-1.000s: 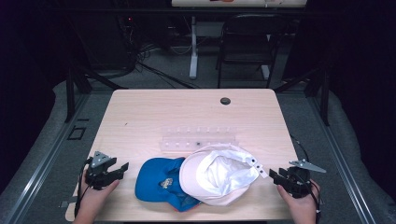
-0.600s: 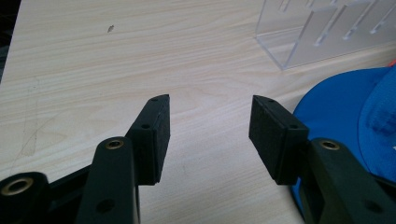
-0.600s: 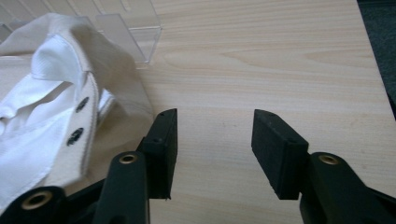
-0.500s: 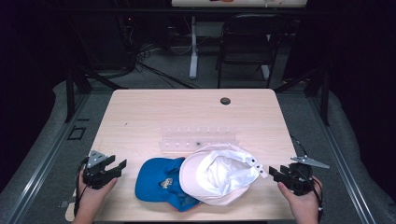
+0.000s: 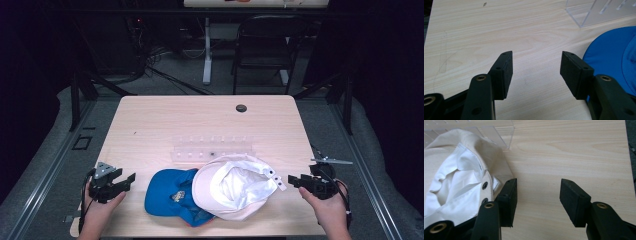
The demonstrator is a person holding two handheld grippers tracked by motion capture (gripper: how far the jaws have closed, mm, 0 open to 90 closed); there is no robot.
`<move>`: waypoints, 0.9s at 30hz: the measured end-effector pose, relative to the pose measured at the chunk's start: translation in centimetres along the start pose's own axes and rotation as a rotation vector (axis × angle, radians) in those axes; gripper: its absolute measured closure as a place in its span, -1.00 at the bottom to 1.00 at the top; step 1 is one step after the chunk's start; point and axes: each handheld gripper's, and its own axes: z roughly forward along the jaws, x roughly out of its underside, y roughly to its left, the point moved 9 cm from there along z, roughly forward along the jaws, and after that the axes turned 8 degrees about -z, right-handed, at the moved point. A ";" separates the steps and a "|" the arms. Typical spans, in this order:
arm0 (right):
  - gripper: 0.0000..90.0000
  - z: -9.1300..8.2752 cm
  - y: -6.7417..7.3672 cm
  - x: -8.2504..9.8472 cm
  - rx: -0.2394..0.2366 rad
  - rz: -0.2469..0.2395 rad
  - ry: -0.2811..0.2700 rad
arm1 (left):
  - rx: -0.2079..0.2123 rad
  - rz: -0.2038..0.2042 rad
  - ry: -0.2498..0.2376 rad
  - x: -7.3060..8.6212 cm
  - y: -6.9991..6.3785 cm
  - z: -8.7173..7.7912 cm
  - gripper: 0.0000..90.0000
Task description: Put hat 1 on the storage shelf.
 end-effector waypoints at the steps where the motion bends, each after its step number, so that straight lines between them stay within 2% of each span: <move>1: 0.08 -0.2 0.1 -0.1 -0.008 0.004 0.008 | -0.001 0.000 0.001 0.0 0.0 0.0 -0.02; 12: 0.10 -1.4 0.8 -1.6 -0.059 0.013 0.038 | 0.002 0.006 0.009 0.2 -0.1 0.1 -0.02; 19: 0.14 -2.1 1.9 -2.6 -0.097 -0.003 0.098 | 0.002 0.005 0.013 0.2 -0.1 0.2 -0.02; 27: 0.14 -1.7 3.0 -3.0 -0.156 0.007 0.139 | 0.003 0.009 0.015 0.3 -0.2 0.3 -0.02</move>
